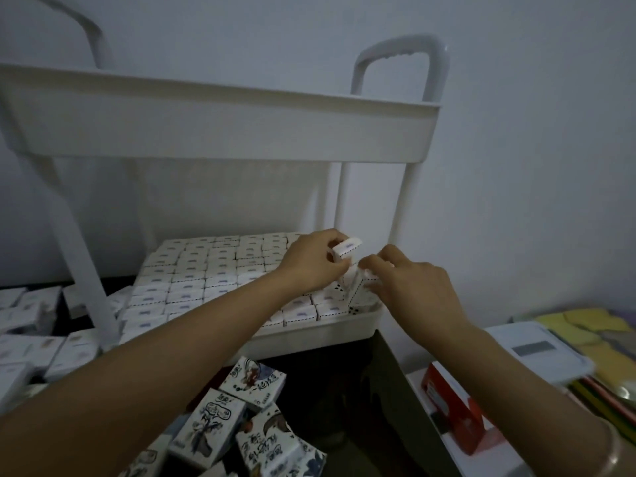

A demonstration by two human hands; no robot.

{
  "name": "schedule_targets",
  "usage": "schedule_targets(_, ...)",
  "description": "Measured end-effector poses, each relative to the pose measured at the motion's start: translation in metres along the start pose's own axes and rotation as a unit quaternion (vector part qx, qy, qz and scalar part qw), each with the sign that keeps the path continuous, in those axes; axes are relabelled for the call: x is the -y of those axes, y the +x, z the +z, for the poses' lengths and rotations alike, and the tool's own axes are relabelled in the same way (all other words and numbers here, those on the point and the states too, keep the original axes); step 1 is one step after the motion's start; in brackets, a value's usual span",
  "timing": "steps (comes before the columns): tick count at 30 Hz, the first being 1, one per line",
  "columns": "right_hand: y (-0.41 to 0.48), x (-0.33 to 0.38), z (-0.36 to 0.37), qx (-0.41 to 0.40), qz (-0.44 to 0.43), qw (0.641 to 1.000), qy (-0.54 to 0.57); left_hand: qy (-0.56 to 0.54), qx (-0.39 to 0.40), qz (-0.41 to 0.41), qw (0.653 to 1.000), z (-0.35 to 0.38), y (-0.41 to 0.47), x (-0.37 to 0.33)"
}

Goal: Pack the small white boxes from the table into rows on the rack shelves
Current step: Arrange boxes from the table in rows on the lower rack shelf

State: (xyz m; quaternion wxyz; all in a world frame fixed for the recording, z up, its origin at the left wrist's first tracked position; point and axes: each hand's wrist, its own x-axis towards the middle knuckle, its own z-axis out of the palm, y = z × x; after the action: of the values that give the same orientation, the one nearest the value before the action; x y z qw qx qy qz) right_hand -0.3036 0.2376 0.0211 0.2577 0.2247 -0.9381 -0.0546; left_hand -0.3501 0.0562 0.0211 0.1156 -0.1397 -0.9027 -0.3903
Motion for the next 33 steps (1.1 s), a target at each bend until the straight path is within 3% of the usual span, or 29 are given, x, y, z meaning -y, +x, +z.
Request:
schedule_targets(7,-0.002,-0.001,0.001,0.019,-0.024,0.999,-0.028,0.056,0.071,0.031,0.995,0.007,0.002,-0.004)
schedule_targets(15,0.0,-0.008,0.016,0.046,-0.002,0.997,0.068,0.186,0.167,0.079,0.965,0.005,0.009,-0.003)
schedule_targets(20,-0.006,-0.002,0.025,0.084,0.007,0.993,0.082,0.164,0.253,0.054,0.952,0.006,0.007,0.002)
schedule_targets(33,-0.03,0.007,0.032,0.063,0.033,0.989,0.132,0.25,0.189,0.061,0.948,0.007,-0.004,0.002)
